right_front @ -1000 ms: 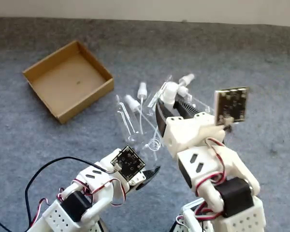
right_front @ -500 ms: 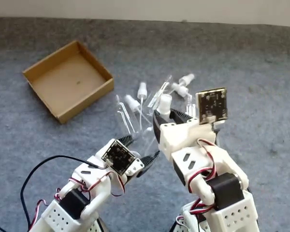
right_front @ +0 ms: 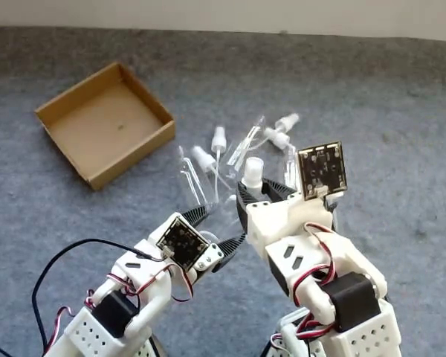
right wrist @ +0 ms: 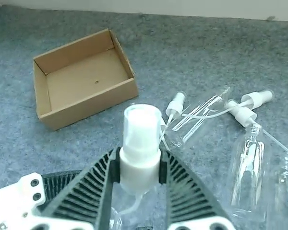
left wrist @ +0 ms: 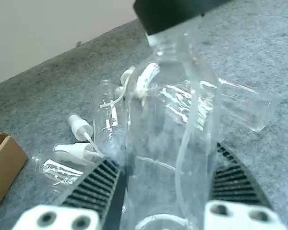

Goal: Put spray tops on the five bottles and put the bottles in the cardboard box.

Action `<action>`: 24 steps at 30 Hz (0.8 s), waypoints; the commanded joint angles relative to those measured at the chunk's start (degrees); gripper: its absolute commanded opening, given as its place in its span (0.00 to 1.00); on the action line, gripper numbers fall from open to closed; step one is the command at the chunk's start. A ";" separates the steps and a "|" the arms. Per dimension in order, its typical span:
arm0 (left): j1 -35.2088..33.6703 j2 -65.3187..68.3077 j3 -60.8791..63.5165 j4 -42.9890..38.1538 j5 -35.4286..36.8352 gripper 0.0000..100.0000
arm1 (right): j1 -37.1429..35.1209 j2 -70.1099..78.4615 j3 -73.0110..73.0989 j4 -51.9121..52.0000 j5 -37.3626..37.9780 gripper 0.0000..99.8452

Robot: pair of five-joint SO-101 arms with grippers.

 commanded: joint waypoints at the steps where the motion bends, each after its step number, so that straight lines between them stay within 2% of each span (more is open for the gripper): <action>1: -1.10 -0.84 1.10 -2.46 0.00 0.11 | -1.71 0.04 -0.04 2.07 0.79 0.02; 7: -1.10 -0.84 1.10 -2.46 0.00 0.11 | -1.71 0.04 -0.04 5.14 0.79 0.12; 18: -1.19 -0.92 1.10 -2.46 0.00 0.11 | -1.63 0.04 -1.98 5.67 0.79 0.12; 24: -5.05 -0.92 1.10 -3.78 0.09 0.11 | -1.71 0.04 -9.54 11.82 1.93 0.13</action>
